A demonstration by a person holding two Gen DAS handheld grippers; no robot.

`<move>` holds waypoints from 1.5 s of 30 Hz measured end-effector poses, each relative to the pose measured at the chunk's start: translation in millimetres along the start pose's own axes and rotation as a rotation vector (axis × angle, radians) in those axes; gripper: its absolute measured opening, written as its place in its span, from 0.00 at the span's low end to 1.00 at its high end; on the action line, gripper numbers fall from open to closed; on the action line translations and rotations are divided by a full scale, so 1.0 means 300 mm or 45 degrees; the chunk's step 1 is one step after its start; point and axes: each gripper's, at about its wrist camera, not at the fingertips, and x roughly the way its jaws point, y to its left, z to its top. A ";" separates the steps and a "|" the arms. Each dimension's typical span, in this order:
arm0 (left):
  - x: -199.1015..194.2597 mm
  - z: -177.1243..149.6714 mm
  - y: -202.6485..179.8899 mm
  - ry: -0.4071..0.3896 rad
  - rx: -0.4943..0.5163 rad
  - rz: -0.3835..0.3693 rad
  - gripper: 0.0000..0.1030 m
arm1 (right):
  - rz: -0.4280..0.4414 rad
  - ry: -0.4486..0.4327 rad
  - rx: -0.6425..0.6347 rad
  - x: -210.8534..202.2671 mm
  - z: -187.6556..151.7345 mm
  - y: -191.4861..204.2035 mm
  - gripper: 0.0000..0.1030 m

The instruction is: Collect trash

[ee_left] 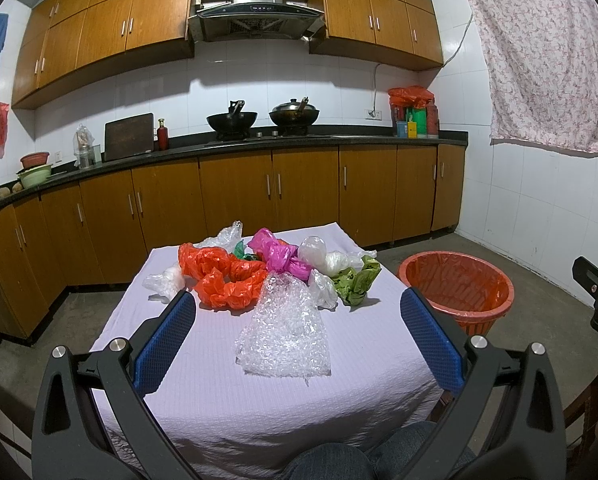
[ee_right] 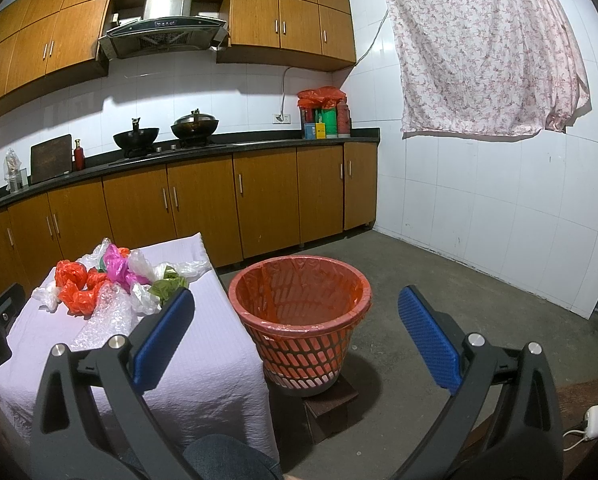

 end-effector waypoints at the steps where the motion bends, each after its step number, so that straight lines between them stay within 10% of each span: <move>1: 0.000 0.000 0.000 0.000 0.000 0.001 0.98 | 0.000 0.001 0.000 0.000 0.000 0.000 0.96; 24: 0.061 -0.037 0.081 0.100 -0.050 0.068 0.98 | 0.084 0.032 0.000 0.043 -0.009 0.030 0.96; 37: 0.304 -0.093 0.163 0.314 -0.170 -0.001 0.98 | 0.122 0.155 -0.009 0.175 -0.027 0.103 0.96; 45: 0.514 -0.125 0.024 0.429 -0.031 -0.007 0.98 | 0.099 0.198 -0.056 0.254 -0.038 0.138 0.96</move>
